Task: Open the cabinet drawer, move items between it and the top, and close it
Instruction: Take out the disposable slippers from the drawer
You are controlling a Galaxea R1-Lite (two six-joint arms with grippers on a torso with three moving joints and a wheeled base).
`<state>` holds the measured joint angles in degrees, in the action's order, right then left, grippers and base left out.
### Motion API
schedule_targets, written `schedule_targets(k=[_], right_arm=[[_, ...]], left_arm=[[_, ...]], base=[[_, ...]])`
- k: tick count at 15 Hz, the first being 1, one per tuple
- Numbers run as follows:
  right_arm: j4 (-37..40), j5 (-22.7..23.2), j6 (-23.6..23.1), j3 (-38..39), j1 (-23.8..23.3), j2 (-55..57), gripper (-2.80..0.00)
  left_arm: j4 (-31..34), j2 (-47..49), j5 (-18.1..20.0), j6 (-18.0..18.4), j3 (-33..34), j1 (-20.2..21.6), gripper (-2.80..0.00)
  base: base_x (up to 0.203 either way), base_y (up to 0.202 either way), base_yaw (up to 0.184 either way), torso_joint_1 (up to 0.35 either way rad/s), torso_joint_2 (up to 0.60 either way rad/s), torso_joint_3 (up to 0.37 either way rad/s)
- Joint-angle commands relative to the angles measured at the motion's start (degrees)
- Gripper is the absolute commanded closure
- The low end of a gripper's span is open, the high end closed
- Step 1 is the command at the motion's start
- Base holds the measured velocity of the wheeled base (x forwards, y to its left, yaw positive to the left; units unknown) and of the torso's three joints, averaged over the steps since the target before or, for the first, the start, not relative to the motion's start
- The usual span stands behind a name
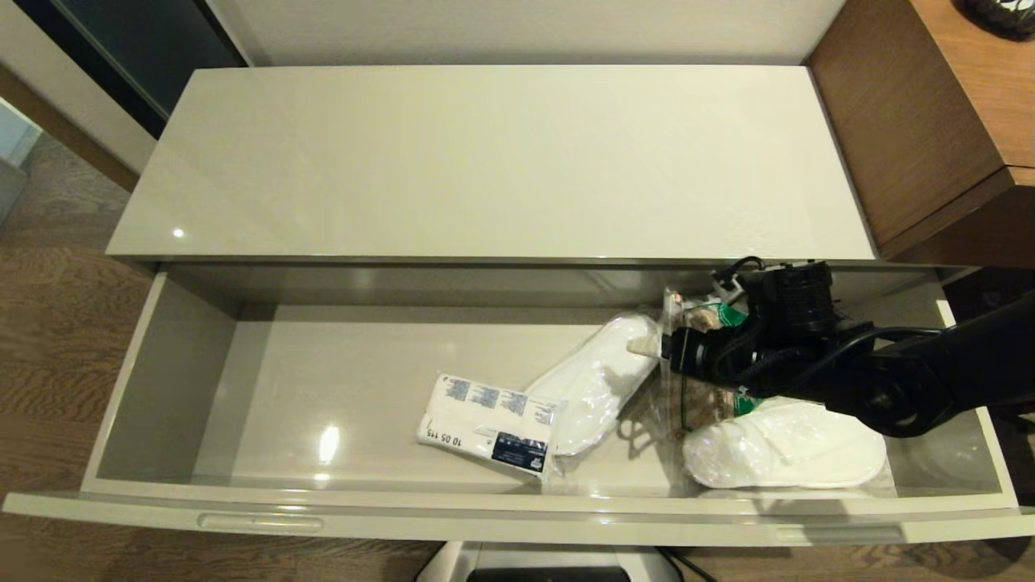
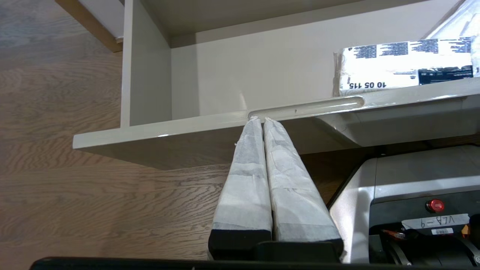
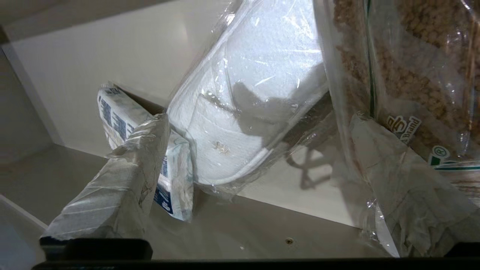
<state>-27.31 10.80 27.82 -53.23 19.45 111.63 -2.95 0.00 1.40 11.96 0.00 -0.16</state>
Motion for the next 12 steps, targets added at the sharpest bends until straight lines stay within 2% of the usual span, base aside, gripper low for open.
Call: schedule_targets(k=[1, 11, 12], right_arm=[[-0.18, 0.16, 1.40, -0.38, -0.34, 0.70, -2.80], [-0.36, -0.52, 0.83, -1.15, -0.46, 2.88, -2.80], [-0.30, -1.97, 0.43, -1.41, 1.45, 3.47, -2.80]], left_arm=[[-0.04, 0.09, 0.00, 0.08, 0.00, -0.02, 0.00], [-0.04, 0.09, 0.00, 0.08, 0.00, -0.02, 0.00], [-0.04, 0.09, 0.00, 0.08, 0.00, -0.02, 0.00]], base=[[0.000, 0.000, 0.000, 0.000, 0.00, 0.000], [0.000, 0.000, 0.000, 0.000, 0.00, 0.000], [0.000, 0.000, 0.000, 0.000, 0.00, 0.000]])
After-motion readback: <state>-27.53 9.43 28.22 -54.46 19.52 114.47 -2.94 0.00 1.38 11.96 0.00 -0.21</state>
